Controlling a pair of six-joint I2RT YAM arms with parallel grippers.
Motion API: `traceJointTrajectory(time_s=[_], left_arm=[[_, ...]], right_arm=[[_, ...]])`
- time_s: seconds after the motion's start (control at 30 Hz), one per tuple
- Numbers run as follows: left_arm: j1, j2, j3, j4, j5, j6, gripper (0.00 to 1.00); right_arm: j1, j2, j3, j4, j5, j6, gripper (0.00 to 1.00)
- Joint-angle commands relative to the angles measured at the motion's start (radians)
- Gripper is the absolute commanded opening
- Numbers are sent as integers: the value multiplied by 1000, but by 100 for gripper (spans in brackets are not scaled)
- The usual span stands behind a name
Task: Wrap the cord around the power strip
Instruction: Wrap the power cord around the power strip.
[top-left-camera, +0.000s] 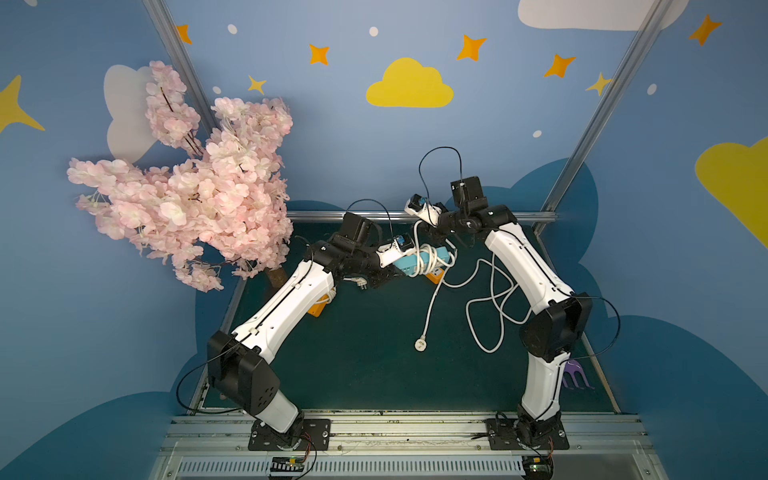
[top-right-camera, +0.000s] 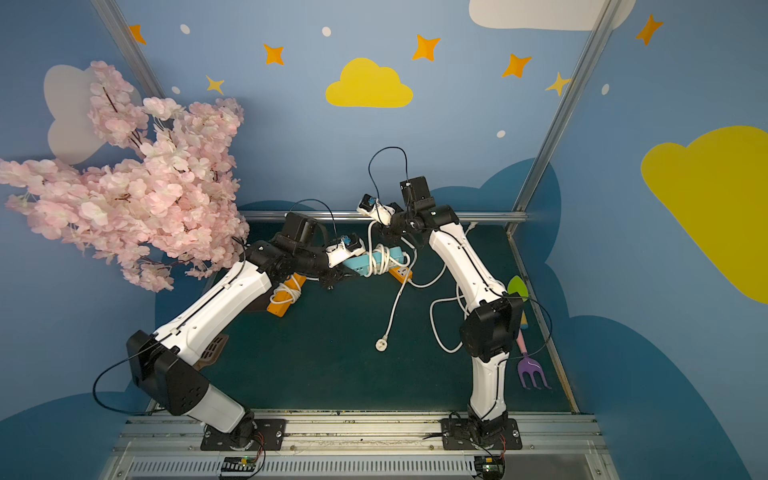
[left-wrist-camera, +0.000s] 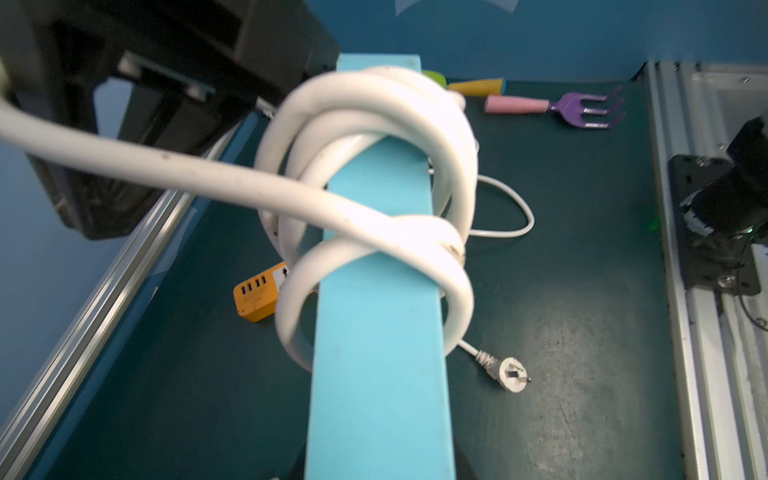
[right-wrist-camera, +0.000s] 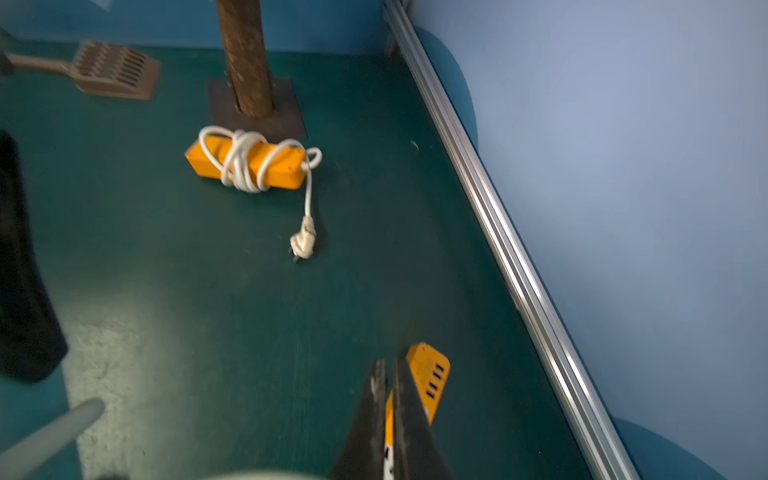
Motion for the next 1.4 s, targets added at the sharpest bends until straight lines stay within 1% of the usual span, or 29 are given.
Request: traceJointTrajectory(time_s=[0.0,0.03,0.07,0.23,0.33,0.43,0.5,0.6,0.83,0.93,0.97,1.1,1.23,1.37], left_arm=[[-49,-94,-4,47,314,-2,3],[-47,-105,-3,84,306,-20,2],[-45,-109,-2,113,296,-36,3],[-37,-107,9,236,159,-118,3],[-34,-93,39,242,107,-150,2],[-34,-83,66,238,86,-173,3],[-34,-78,80,240,80,-187,2],[-34,-67,105,234,71,-206,2],[-33,-28,171,230,15,-274,2],[-27,-14,189,232,-6,-302,2],[-24,-9,193,234,-11,-312,3],[5,10,207,254,-26,-368,2],[28,22,217,260,-20,-400,3],[35,32,236,247,-20,-406,2]], right_arm=[[-92,64,0,210,-170,203,14],[-103,61,-43,263,-227,232,20],[-106,56,-74,298,-231,251,24],[-116,-15,-292,539,-180,381,44],[-126,-48,-371,594,-168,449,56],[-128,-69,-446,635,-176,490,63],[-125,-75,-505,701,-209,537,66],[-116,-76,-595,819,-198,628,70],[-96,-73,-813,1140,-56,827,70],[-93,-66,-872,1241,-31,877,70],[-92,-61,-882,1259,-31,888,69],[-64,-23,-912,1286,-24,919,60],[-28,10,-933,1329,4,948,58],[6,56,-896,1309,35,953,56]])
